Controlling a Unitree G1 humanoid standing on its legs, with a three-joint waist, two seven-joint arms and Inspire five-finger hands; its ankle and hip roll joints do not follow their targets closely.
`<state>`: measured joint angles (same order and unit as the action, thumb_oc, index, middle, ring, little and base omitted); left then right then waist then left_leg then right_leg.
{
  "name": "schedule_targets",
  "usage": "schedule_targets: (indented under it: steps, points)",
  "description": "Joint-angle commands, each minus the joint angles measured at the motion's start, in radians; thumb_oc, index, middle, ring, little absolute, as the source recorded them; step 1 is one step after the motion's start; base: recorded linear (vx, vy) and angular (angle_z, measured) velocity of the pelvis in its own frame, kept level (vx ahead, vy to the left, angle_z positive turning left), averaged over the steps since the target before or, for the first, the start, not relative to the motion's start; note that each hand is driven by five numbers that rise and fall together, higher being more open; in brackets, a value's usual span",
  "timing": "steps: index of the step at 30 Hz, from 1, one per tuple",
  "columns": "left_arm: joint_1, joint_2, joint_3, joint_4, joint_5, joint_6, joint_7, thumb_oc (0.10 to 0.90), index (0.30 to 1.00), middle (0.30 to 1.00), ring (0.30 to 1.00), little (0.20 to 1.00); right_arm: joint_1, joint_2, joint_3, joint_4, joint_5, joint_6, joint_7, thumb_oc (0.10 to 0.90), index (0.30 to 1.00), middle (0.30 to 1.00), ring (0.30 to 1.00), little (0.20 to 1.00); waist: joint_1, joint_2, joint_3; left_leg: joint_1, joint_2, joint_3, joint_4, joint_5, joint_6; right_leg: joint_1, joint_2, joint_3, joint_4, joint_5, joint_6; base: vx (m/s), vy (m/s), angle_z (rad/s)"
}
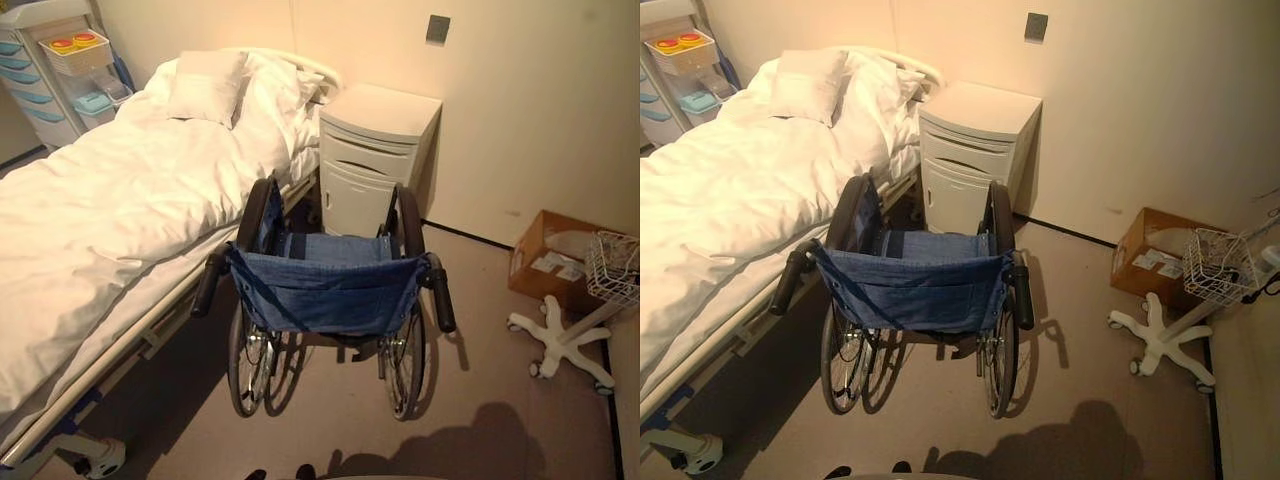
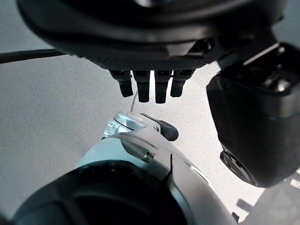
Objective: Push the wheelchair next to the bed
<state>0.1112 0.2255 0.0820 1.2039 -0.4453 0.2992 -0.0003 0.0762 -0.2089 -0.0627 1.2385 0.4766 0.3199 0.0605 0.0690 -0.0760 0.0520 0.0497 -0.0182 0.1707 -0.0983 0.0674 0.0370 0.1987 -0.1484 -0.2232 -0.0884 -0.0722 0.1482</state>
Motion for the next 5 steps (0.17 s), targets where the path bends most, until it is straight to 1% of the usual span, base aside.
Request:
schedule_targets:
  steps: [1,5]
  points:
    - [-0.059,-0.018,-0.02,0.062,-0.005,0.009,0.027,0.8,0.9,0.9,0.9,0.9,-0.007,0.007,0.068,0.038,-0.087,0.015,0.044,0.8,0.9,0.9,0.9,0.9,0.014,0.078,0.025,0.116,0.071,0.043,0.011,-0.143,-0.081,-0.085,-0.007,-0.023,0.037,0.072,0.021,0.0,0.0,0.0]
    - [-0.066,-0.025,-0.032,0.06,-0.001,0.008,0.024,0.8,0.9,0.9,0.9,0.9,-0.005,0.011,0.084,0.033,-0.097,0.003,0.034,0.8,0.9,0.9,0.9,0.9,0.01,0.079,0.027,0.118,0.07,0.044,0.011,-0.144,-0.081,-0.086,-0.007,-0.023,0.039,0.072,0.021,0.0,0.0,0.0]
